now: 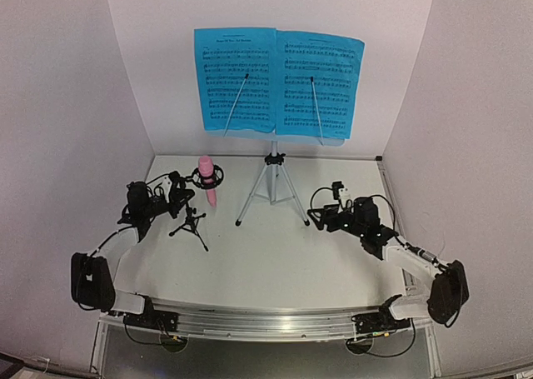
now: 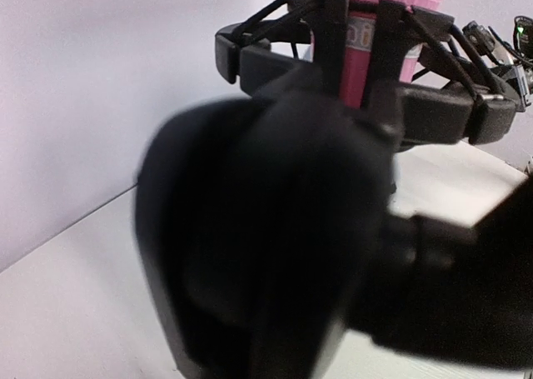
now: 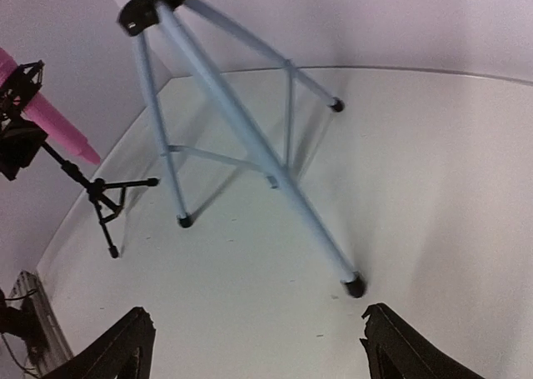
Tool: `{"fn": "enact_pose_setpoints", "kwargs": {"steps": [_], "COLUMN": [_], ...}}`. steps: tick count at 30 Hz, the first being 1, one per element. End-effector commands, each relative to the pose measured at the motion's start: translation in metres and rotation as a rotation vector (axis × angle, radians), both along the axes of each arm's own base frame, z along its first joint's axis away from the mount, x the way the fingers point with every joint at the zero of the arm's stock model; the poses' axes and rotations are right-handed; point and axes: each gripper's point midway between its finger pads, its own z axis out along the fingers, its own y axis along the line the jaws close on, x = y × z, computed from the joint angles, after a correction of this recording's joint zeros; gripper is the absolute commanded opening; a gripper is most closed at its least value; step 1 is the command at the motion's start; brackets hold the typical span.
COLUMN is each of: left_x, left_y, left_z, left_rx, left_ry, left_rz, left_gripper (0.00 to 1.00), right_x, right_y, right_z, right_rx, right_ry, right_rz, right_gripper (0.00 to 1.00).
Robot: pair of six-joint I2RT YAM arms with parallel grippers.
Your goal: Pack up the instrument practice props
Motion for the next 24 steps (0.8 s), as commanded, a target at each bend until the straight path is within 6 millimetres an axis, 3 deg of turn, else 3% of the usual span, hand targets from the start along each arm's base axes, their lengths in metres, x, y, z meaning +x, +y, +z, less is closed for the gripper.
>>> {"fn": "enact_pose_setpoints", "kwargs": {"steps": [1,4,8,10,13,15,16,19,24], "left_x": [-0.025,-0.046,-0.069,-0.074,-0.082,-0.088,-0.09,-0.096,-0.104], "left_y": [-0.007,-0.013,-0.017,-0.016,-0.016,-0.018,-0.019,-0.026,-0.031], "left_z": [0.025,0.021,0.01,0.009,0.012,0.015,0.016,0.017,0.014], "left_rx": [-0.005,-0.022,-0.055,-0.071,-0.088,-0.109,-0.117,-0.134,-0.145], "left_ry": [-0.068,-0.026,0.027,0.03,-0.001,-0.016,-0.025,-0.041,-0.052], "left_rz": [0.155,0.199,0.202,0.21,0.201,0.182,0.169,0.112,0.062], "left_gripper": [0.0,0.0,0.0,0.0,0.0,0.0,0.0,0.0,0.0], "right_x": [-0.039,-0.062,-0.108,-0.114,-0.106,-0.101,-0.097,-0.084,-0.078], "right_y": [0.083,0.14,0.231,0.268,0.31,0.332,0.338,0.352,0.374], "right_z": [0.018,0.016,0.025,0.022,0.025,0.02,0.024,0.01,0.002], "right_rx": [0.1,0.105,0.038,0.101,0.245,0.281,0.302,0.328,0.399], "right_ry": [0.136,0.181,-0.001,-0.027,0.049,0.097,0.105,0.162,0.284], "right_rz": [0.087,0.191,0.475,0.559,0.598,0.624,0.617,0.566,0.567], "right_gripper": [0.84,0.84,0.84,0.84,0.8,0.75,0.74,0.74,0.72]}}
